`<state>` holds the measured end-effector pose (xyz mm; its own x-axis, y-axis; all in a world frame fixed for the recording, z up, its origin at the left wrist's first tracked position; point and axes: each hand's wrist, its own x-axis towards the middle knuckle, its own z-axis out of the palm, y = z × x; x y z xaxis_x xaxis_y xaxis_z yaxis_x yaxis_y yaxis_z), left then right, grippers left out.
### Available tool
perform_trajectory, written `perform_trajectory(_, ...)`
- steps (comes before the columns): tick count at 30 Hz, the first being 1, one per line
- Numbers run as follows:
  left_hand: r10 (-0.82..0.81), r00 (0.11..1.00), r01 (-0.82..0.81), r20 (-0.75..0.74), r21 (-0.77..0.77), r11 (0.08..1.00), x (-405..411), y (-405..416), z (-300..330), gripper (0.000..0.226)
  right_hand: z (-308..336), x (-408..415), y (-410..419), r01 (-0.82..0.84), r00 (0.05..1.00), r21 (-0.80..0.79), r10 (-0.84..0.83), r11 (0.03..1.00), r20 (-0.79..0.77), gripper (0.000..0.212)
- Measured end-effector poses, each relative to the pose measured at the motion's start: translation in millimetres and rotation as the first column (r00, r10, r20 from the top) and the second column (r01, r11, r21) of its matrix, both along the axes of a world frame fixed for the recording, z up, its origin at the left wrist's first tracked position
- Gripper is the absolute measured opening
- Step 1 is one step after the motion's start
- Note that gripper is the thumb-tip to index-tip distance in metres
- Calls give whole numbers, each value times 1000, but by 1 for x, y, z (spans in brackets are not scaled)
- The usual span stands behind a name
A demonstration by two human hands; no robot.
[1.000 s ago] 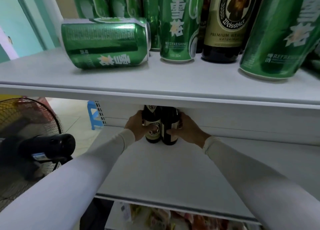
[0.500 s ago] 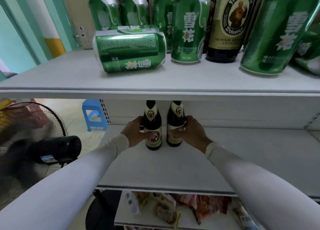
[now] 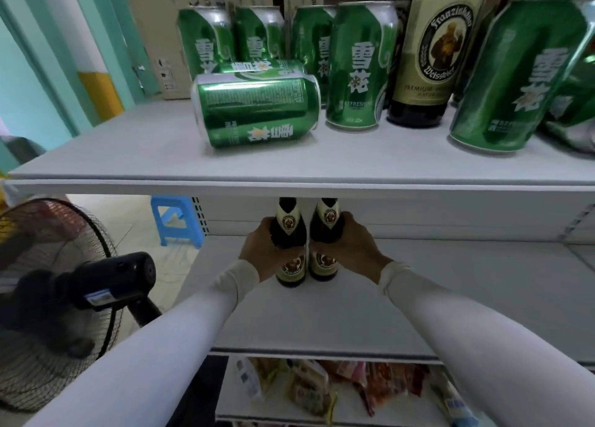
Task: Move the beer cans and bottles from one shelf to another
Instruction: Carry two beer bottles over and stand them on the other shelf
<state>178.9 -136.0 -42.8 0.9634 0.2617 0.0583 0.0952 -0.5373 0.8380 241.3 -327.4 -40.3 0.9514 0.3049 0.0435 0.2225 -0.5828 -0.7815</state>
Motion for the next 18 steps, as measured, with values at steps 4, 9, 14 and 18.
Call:
perform_trajectory(4,-100,995,101,-11,112,989,-13,8,9,74,9,-30,-14,77,997,-86,-76,993,20,68)
perform_trajectory(9,-298,954,300,-42,161,940,-26,-18,22,55,19,-72,-58,248,968,-199,-250,948,16,69)
perform_trajectory(14,-566,824,561,-18,159,812,-41,-103,36,39,36,-130,-141,497,866,-188,-499,847,44,72)
perform_trajectory(18,-727,687,714,-14,198,671,-53,-197,40,47,45,-190,-228,652,758,-137,-646,746,94,66)
